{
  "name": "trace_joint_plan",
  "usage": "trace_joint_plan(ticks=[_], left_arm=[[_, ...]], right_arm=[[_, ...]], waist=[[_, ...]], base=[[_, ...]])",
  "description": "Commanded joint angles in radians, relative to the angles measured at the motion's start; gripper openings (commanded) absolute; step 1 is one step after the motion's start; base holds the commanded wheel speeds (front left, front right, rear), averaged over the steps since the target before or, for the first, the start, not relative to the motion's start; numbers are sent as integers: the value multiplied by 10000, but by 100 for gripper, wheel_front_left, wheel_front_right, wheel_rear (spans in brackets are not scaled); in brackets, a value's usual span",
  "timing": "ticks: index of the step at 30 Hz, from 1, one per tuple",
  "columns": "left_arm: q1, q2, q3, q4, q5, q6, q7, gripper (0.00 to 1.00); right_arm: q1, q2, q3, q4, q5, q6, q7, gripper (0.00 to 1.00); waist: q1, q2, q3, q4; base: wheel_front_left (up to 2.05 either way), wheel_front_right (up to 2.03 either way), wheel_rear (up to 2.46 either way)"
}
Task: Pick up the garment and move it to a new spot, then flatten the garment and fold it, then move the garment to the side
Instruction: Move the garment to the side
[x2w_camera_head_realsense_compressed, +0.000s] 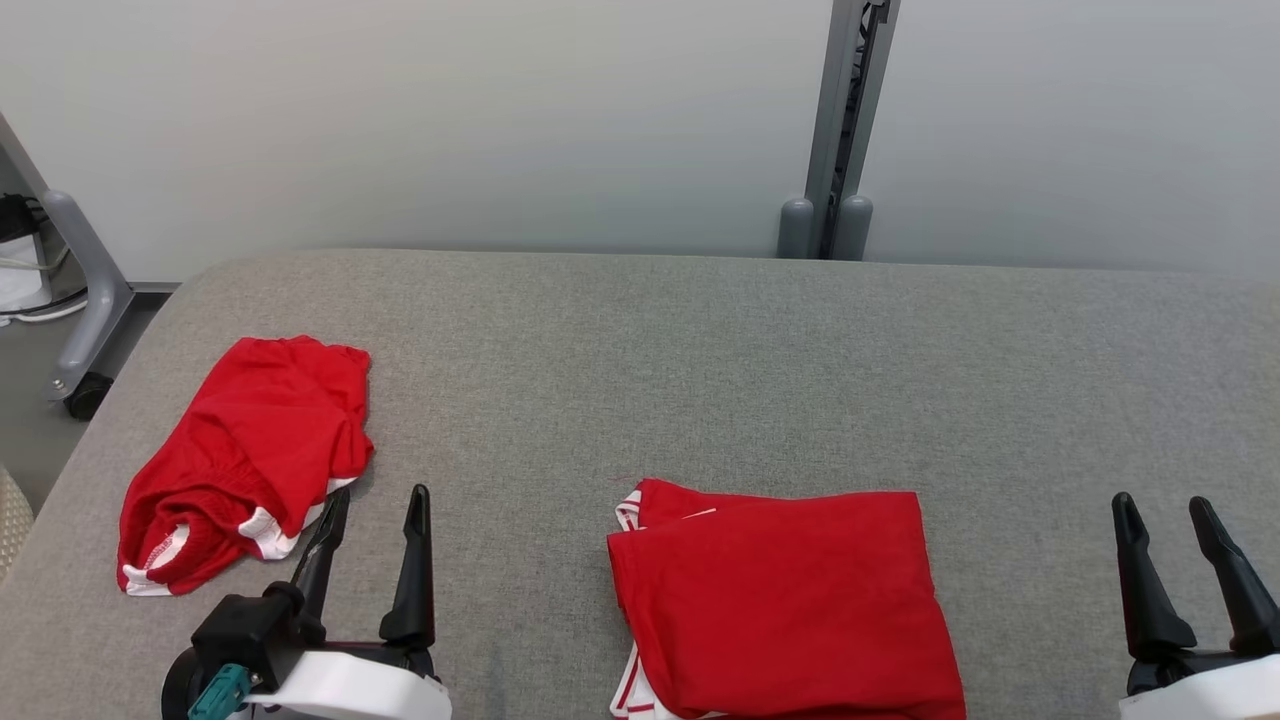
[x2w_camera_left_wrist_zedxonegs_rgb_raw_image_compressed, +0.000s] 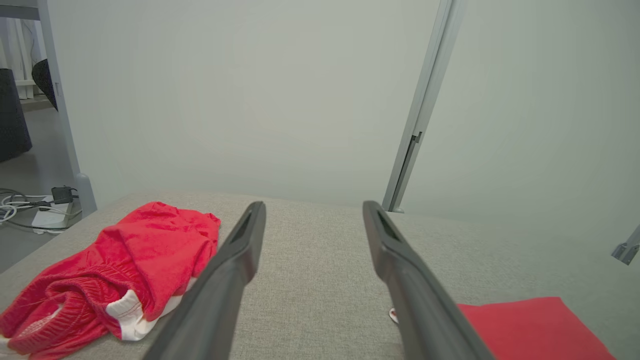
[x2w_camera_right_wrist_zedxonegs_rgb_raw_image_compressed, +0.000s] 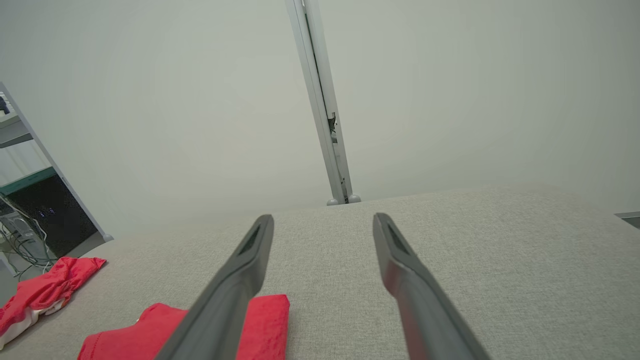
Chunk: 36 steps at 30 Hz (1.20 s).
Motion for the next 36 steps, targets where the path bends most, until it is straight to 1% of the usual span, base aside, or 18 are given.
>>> trace_joint_plan(ticks=[1, 8, 12, 18, 19, 20, 22, 27, 33, 36], left_arm=[[-17, 37, 78, -27, 83, -20, -16, 100], [-60, -24, 83, 57, 121, -128, -16, 100], [-186, -55, 4, 139, 131, -204, -16, 100], [-323, -102, -94, 250, 87, -294, 11, 100], [-338, -119, -125, 271, 84, -300, 20, 100], [-338, -119, -125, 271, 84, -300, 20, 100], [-394, -119, -131, 318, 36, -346, 16, 100], [-551, -198, -210, 381, 39, -403, 10, 100], [-766, -320, -282, 532, -19, -537, 0, 100], [-805, -416, -303, 642, -4, -595, -7, 100]], right_arm=[[-140, -101, 46, 82, -27, 11, -78, 100], [-158, -130, 168, 269, 44, 11, 21, 100], [-215, -82, 352, 497, 105, 11, 294, 100], [-851, -21, 890, 1508, 401, 10, 1906, 100], [-977, 1, 925, 1702, 416, 10, 2134, 100], [-977, 1, 925, 1702, 416, 10, 2134, 100], [-1297, 78, 945, 2159, 465, 10, 2649, 100], [-2011, 198, 846, 3318, 610, 10, 3935, 100], [-2502, 323, 508, 4616, 871, 10, 5029, 100], [-2595, 510, 447, 5062, 1186, 10, 5546, 100]], waist=[[0, 0, 0, -6], [0, 0, -7, 16], [0, 0, 22, 173], [0, 0, 98, 570], [0, 0, 115, 667], [0, 0, 115, 667], [0, 0, 185, 850], [0, 0, 441, 1350], [0, 0, 695, 1823], [0, 0, 777, 1961]], base=[[0, 0, 0], [0, 0, 0], [0, 0, 0], [0, 0, 0], [0, 0, 0], [0, 0, 0], [0, 0, 0], [0, 0, 0], [0, 0, 0], [0, 0, 0]])
